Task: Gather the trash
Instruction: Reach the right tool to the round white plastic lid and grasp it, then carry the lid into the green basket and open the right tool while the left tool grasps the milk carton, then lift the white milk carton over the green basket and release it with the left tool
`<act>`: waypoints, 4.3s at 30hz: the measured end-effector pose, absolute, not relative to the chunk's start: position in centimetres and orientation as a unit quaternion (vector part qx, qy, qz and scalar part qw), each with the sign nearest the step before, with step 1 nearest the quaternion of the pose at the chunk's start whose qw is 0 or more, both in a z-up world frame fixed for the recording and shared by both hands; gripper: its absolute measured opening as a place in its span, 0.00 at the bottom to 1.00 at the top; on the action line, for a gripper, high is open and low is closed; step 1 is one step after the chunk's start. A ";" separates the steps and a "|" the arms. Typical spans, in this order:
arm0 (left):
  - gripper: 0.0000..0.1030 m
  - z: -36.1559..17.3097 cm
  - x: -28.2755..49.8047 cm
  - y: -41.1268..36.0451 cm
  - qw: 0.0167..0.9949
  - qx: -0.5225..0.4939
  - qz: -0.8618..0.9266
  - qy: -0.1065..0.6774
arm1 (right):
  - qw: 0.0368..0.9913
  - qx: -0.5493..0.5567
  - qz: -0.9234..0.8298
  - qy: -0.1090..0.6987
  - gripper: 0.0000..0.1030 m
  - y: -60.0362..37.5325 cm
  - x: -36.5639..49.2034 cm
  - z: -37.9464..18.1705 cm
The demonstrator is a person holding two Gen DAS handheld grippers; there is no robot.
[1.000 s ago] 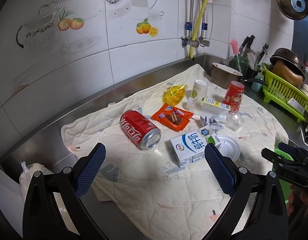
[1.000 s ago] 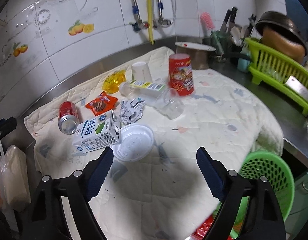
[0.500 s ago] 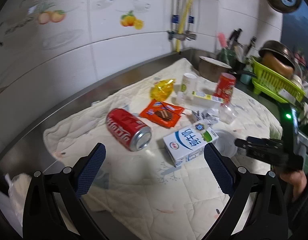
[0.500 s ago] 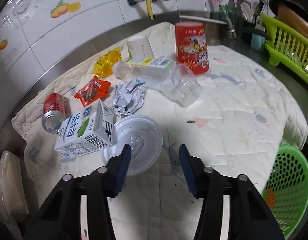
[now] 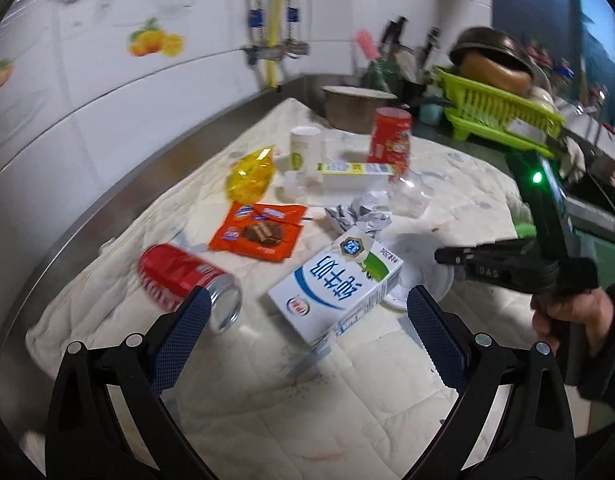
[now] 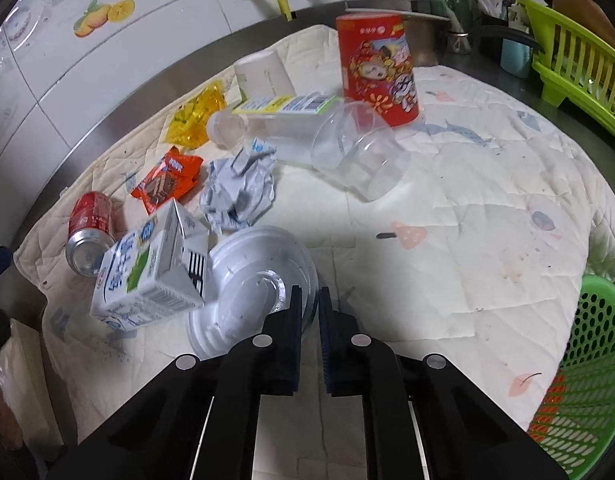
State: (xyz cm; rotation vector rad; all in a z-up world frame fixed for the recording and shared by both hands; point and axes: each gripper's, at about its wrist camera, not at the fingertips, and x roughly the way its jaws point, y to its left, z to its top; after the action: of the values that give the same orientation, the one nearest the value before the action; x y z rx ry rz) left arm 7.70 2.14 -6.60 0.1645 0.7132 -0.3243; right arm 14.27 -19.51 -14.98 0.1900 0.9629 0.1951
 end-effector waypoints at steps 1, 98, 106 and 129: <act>0.94 -6.8 8.1 2.0 0.919 0.083 -0.166 0.347 | 0.878 0.090 0.094 0.460 0.07 -19.6 14.2 -14.8; 0.81 -13.5 15.0 -1.2 0.821 0.187 -0.296 0.452 | 0.859 0.092 -0.177 0.472 0.07 -41.4 -1.5 -17.1; 0.68 -14.2 14.6 -1.7 0.818 0.187 -0.300 0.454 | 0.862 0.093 -0.178 0.464 0.13 -41.6 -1.7 -16.6; 0.63 -8.0 7.7 -21.0 0.797 0.171 -0.428 0.390 | 0.886 0.112 -0.212 0.396 0.33 -43.6 -6.3 -12.1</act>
State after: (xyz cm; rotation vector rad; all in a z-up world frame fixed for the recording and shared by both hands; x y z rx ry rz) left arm 7.74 -20.95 -8.01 0.3673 0.8369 -0.9193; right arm -6.33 -43.61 -12.14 0.2320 0.8229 -0.4417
